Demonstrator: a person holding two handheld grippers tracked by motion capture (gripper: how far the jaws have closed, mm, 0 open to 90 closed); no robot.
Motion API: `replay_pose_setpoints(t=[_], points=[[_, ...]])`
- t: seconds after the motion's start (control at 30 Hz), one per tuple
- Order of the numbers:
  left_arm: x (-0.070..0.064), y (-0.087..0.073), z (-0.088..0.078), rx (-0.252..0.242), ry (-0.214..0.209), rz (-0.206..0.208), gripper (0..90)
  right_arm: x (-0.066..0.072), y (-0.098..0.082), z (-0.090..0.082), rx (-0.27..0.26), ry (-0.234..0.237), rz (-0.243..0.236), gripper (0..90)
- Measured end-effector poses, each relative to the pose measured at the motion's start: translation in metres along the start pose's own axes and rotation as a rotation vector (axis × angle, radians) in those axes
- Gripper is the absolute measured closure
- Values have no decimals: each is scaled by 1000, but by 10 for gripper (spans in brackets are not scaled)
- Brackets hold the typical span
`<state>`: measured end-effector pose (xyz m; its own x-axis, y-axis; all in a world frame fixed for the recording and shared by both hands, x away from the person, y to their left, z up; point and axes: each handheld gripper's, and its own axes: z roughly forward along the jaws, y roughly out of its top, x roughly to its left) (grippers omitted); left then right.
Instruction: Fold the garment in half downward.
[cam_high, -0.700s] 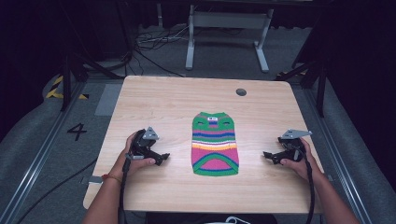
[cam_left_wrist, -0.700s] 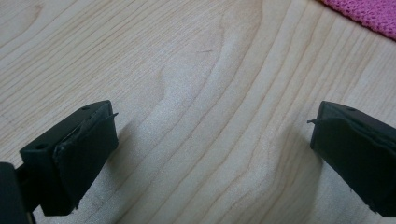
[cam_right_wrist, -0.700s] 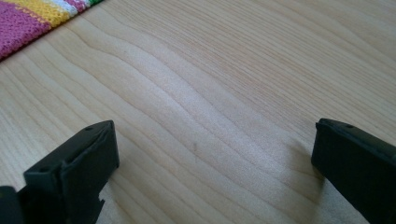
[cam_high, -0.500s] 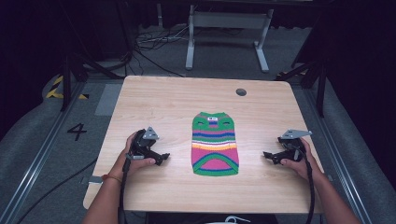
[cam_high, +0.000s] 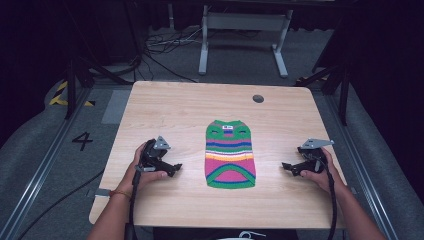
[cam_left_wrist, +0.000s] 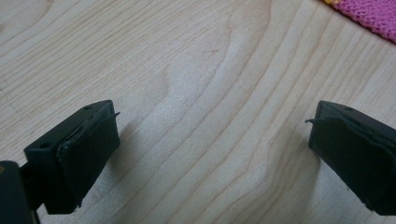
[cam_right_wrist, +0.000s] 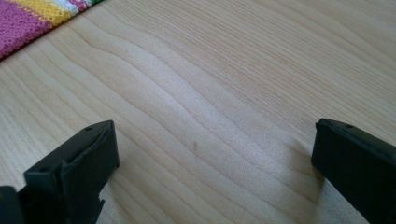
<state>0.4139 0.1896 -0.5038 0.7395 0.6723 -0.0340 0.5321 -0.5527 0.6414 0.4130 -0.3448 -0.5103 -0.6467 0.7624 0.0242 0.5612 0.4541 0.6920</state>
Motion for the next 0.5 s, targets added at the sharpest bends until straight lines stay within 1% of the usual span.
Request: replay_pose_setpoints(t=[0.07, 0.1, 0.13, 0.2, 0.23, 0.27, 0.3, 0.33, 0.37, 0.43, 0.47, 0.5], points=[[0, -1, -2, -1, -7, -2, 55, 0, 0, -1, 1, 9, -9, 28], [0, -1, -2, -1, -7, -2, 73, 0, 0, -1, 1, 9, -9, 28], [0, -2, -3, -5, -3, 1, 73, 0, 0, -1, 4, 19, -17, 33], [1, -3, -5, -11, -9, 3, 114, 0, 1, -3, 12, 30, -29, 61], [2, -2, -5, -12, -4, -4, 131, 1, 1, -3, 11, 37, -35, 82], [3, -2, -6, -11, -8, -10, 157, 1, 1, -4, 11, 44, -41, 98], [4, -1, -6, -9, -16, -15, 162, 1, 1, -4, 12, 48, -41, 114], [4, -1, -6, -10, -19, -23, 163, 1, 2, -5, 12, 52, -45, 150], [5, 0, -6, -10, -19, -21, 172, 2, 2, -6, 7, 59, -50, 211], [7, 1, -7, -16, -38, -35, 217, 2, 3, -8, -6, 78, -53, 317], [7, 2, -8, -19, -43, -25, 253, 3, 4, -9, -12, 89, -55, 326], [6, 2, -8, -16, -45, -20, 266, 4, 6, -10, -14, 93, -64, 363]])
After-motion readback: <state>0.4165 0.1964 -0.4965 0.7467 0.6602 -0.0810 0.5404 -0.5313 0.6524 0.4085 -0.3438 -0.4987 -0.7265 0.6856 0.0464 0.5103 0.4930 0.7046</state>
